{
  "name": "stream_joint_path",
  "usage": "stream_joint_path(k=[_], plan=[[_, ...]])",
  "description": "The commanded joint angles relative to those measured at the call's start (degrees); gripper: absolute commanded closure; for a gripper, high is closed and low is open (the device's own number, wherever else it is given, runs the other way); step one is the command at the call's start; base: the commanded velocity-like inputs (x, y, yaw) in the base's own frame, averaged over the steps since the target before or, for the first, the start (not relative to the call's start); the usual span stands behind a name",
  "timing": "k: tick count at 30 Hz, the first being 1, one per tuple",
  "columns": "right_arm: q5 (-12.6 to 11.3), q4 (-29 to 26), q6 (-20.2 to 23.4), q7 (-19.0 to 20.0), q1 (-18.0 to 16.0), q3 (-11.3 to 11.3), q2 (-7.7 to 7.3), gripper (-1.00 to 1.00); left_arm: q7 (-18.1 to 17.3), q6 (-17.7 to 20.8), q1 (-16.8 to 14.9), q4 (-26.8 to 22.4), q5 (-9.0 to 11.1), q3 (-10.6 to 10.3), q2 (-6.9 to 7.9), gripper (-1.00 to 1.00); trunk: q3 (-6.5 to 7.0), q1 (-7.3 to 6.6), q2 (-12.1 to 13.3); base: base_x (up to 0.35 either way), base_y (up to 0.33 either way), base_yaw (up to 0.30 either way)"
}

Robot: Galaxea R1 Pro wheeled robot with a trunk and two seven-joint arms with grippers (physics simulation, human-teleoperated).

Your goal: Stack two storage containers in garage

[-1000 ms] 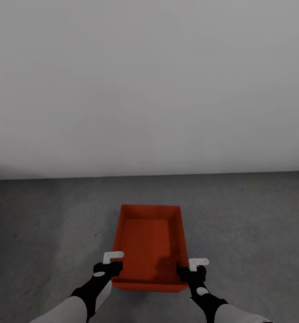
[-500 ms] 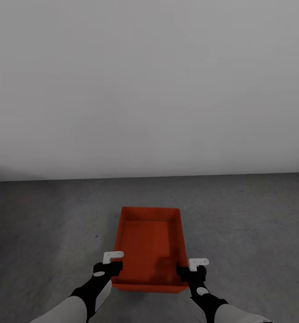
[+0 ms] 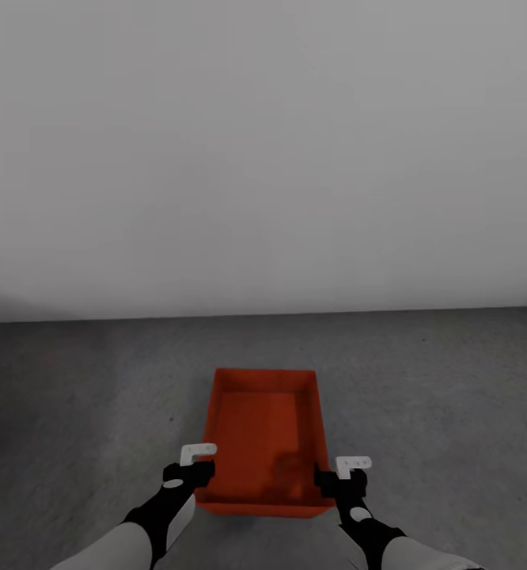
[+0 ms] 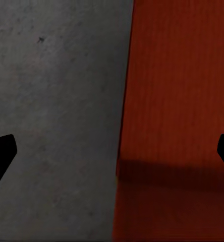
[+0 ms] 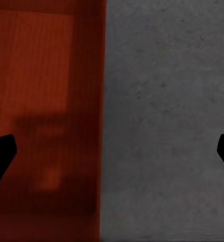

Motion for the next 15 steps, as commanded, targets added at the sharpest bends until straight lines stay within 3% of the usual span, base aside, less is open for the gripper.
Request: stream_joint_path(k=[1,6,11,13,15], plan=[[-0.58,0.09,-0.11,-0.14,-0.02,0.5,-0.03,-1.0,0.1,-0.21,-0.05,0.33,-0.12,0.18,0.03,-1.0,0.15,-0.23,0.39,0.0,0.0,0.0],[-0.58,0.18,0.27,-0.25,0.04,0.5,-0.13,-1.0,0.07,0.03,-0.03,1.12,0.1,0.24,0.8,-1.0,1.05,-1.33,2.4,0.0,0.0,0.0],[-0.6,0.55,0.43,-0.23,-0.15,0.5,-0.44,-1.0,0.07,0.27,-0.02,4.24,0.52,0.31,3.11,-1.0,1.94,-2.42,4.41,0.0,0.0,0.0],[-0.69,0.86,0.43,-0.35,-0.11,0.5,-0.53,-1.0,0.07,0.32,-0.03,6.25,1.96,0.32,4.39,-1.0,2.3,-2.86,5.21,0.0,0.0,0.0],[-0.86,1.56,0.45,-0.41,-0.08,0.44,-0.65,-1.0,0.11,0.38,-0.01,9.2,5.57,0.28,6.0,-1.0,2.66,-3.3,6.01,0.0,0.0,0.0]])
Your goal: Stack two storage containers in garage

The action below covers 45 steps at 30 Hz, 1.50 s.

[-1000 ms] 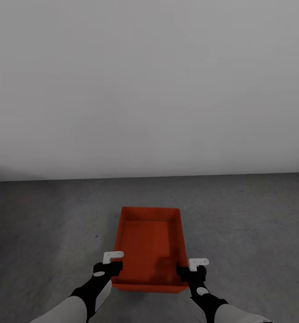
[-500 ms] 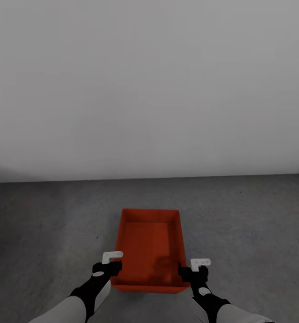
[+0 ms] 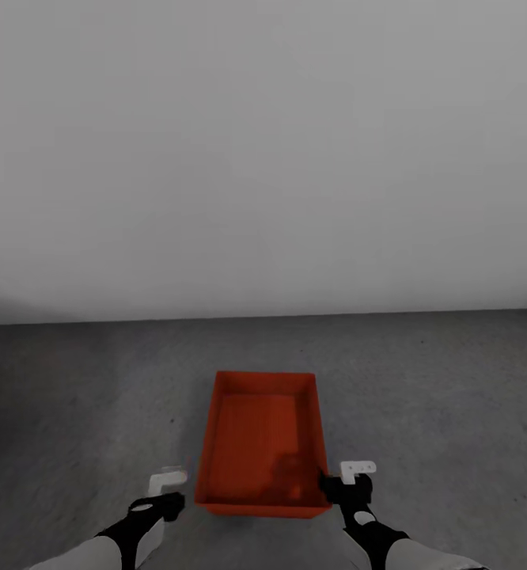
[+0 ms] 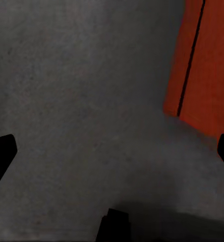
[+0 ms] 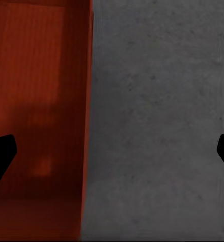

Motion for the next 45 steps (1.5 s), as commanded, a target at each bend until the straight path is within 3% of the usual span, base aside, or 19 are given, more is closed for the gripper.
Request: stream_joint_path(k=[1,5,8,37,39,42,45], plan=[[-0.59,0.37,-0.13,-0.08,-0.02,0.53,-0.06,-1.0,0.02,-0.16,-0.03,1.89,2.27,0.05,1.22,-1.0,0.15,-0.23,0.39,0.0,0.0,0.0],[-0.58,0.61,-0.08,0.01,0.01,0.57,-0.13,-1.0,-0.04,-0.12,0.07,3.63,4.21,-0.02,3.33,-1.0,0.87,-1.11,2.0,0.0,0.0,0.0],[-0.58,0.65,-0.07,0.04,0.01,0.58,-0.09,-1.0,-0.02,-0.13,0.29,3.95,4.56,-0.03,3.91,-1.0,1.41,-1.77,3.2,0.0,0.0,0.0],[-0.4,1.96,0.11,0.05,0.11,0.76,-0.03,-1.0,0.12,-0.06,0.42,4.11,4.77,0.02,4.29,-1.0,6.61,-8.13,14.83,0.0,0.0,0.0],[-0.28,2.23,1.07,-0.04,0.25,0.81,-1.07,-1.0,0.12,-0.07,0.42,4.11,4.76,0.02,4.28,-1.0,6.97,-8.57,15.63,0.0,0.0,0.0],[-0.16,2.38,3.71,0.05,0.6,0.8,-5.22,-1.0,0.14,-0.08,0.42,4.11,4.79,0.02,4.28,-1.0,7.51,-9.23,16.84,0.0,0.0,0.0],[-0.2,2.43,4.85,0.15,0.72,0.77,-7.01,-1.0,0.16,-0.09,0.42,4.11,4.78,0.04,4.32,-1.0,8.05,-9.89,18.04,0.0,0.0,0.0]])
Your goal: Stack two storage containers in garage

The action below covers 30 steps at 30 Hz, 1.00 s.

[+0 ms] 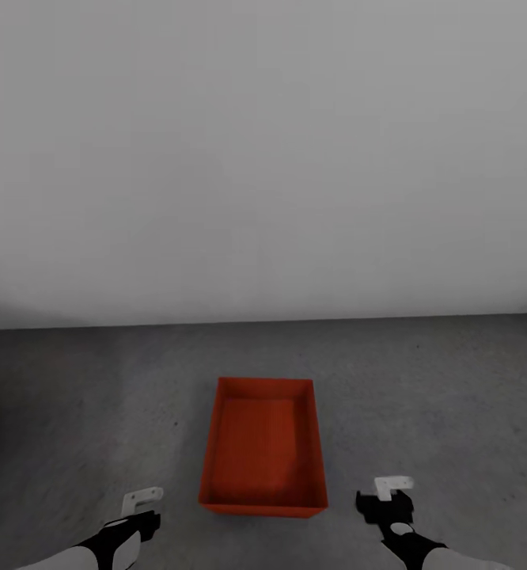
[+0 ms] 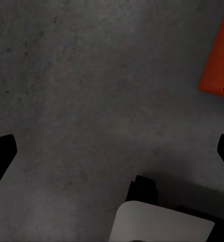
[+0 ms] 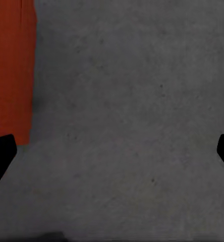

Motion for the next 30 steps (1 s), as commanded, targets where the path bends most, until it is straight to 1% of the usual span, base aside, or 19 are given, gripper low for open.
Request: stream_joint_path(k=[1,3,5,9,12,14,19,24,26,28,30], plan=[[-0.56,0.21,-0.03,0.04,-0.02,0.5,-0.42,-1.0,0.06,-0.14,-0.03,0.02,0.38,0.17,0.01,-1.0,0.14,-0.22,0.38,0.0,0.0,0.0],[-0.57,0.24,0.35,0.1,0.94,0.5,-1.29,-1.0,0.08,-0.14,0.01,0.02,0.36,0.17,0.11,-1.0,0.5,-0.66,1.18,0.0,0.0,0.0],[-0.57,0.26,0.52,0.13,4.22,0.5,-2.06,-1.0,0.09,-0.2,0.29,0.02,0.35,0.14,0.27,-1.0,0.86,-1.1,1.99,0.0,0.0,0.0],[-0.64,0.27,0.84,0.15,11.75,0.49,-2.05,-1.0,0.02,-0.52,2.52,0.02,0.35,0.1,0.5,-1.0,1.58,-1.98,3.59,0.0,0.0,0.0],[-0.68,0.27,2.71,0.34,14.58,0.46,-1.87,-1.0,-0.05,-0.68,4.43,0.02,0.35,0.09,0.61,-1.0,2.12,-2.64,4.79,0.0,0.0,0.0],[-0.77,0.27,4.97,0.91,16.01,0.4,-1.79,-1.0,-0.1,-0.73,5.9,0.02,0.29,0.09,0.6,-1.0,2.48,-3.08,5.6,0.0,0.0,0.0],[-1.15,0.32,7.4,3.37,18.62,0.21,-1.59,-1.0,-0.26,-0.83,7.79,0.02,0.27,0.08,0.65,-1.0,3.37,-4.18,7.6,0.0,0.0,0.0],[-1.38,0.31,7.55,5.72,21.42,0.04,-0.51,-1.0,-0.58,-0.84,8.14,0.01,0.11,0.08,0.62,-1.0,4.27,-5.27,9.61,0.0,0.0,0.0],[-1.43,0.28,7.22,7.24,22.95,-0.01,-0.13,-1.0,-0.76,-0.85,8.2,0.02,0.02,0.08,0.59,-1.0,4.63,-5.71,10.41,0.0,0.0,0.0],[-1.44,0.27,7.09,8.76,23.47,-0.08,-0.1,-1.0,-0.87,-0.79,8.43,0.02,0.01,0.06,0.58,-1.0,4.99,-6.15,11.21,0.0,0.0,0.0],[-1.45,0.27,7.04,9.79,23.68,-0.1,-0.04,-1.0,-0.93,-0.79,9.39,0.02,-0.07,0.03,0.57,-1.0,5.35,-6.59,12.01,0.0,0.0,0.0]])
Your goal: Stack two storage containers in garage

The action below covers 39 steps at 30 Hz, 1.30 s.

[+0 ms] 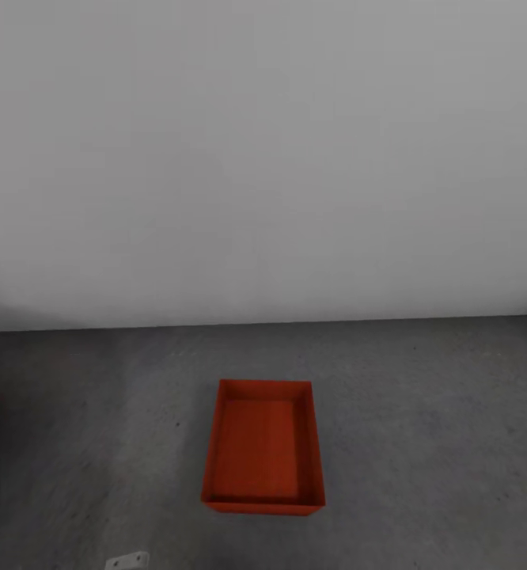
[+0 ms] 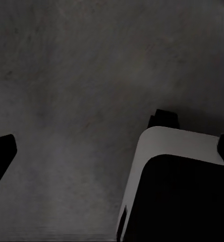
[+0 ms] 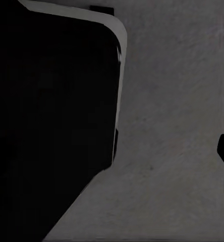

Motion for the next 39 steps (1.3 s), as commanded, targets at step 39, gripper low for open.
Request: stream_joint_path(k=[39], plan=[[-0.57,0.2,0.2,0.73,0.08,0.55,0.5,-1.0,-1.59,0.09,3.57,0.04,0.18,0.09,-0.04,-1.0,5.35,-6.59,12.0,0.0,0.0,0.0]])
